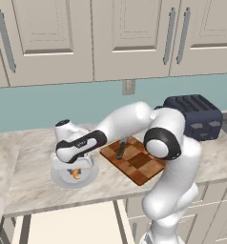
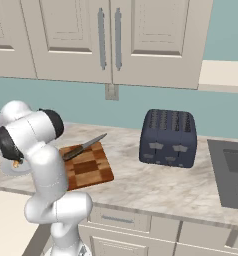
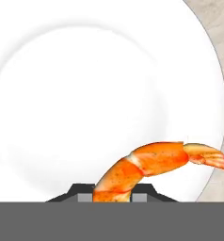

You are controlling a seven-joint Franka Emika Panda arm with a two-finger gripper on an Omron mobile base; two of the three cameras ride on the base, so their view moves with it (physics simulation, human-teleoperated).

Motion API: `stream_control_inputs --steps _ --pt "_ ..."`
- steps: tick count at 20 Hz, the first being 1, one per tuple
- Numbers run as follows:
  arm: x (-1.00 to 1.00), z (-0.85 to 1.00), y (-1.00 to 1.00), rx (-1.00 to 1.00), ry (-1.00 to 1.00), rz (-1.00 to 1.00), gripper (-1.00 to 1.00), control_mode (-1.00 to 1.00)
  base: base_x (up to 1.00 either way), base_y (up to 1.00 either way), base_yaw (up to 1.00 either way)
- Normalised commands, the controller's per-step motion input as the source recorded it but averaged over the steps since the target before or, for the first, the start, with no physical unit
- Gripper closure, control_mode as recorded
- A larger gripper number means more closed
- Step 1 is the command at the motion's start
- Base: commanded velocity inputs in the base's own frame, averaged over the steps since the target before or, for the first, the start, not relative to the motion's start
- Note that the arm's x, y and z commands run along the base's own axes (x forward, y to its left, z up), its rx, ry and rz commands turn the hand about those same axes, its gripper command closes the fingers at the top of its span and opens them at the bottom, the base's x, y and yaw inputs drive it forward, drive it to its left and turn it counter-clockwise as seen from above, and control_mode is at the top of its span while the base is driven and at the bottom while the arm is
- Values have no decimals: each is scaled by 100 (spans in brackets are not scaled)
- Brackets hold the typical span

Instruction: Pick up the knife from the drawer and place it on the cutting board. Then place the meat from the plate to the cutting board.

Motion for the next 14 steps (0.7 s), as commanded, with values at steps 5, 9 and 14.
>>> stream_control_inputs --steps 5,9,14 --pt "-47 28 -80 7 -12 -1 100 -100 0 0 0" --pt "-53 35 -86 8 -8 -4 100 -100 0 0 0" --pt "-47 43 -89 9 -5 -6 100 -100 0 0 0"
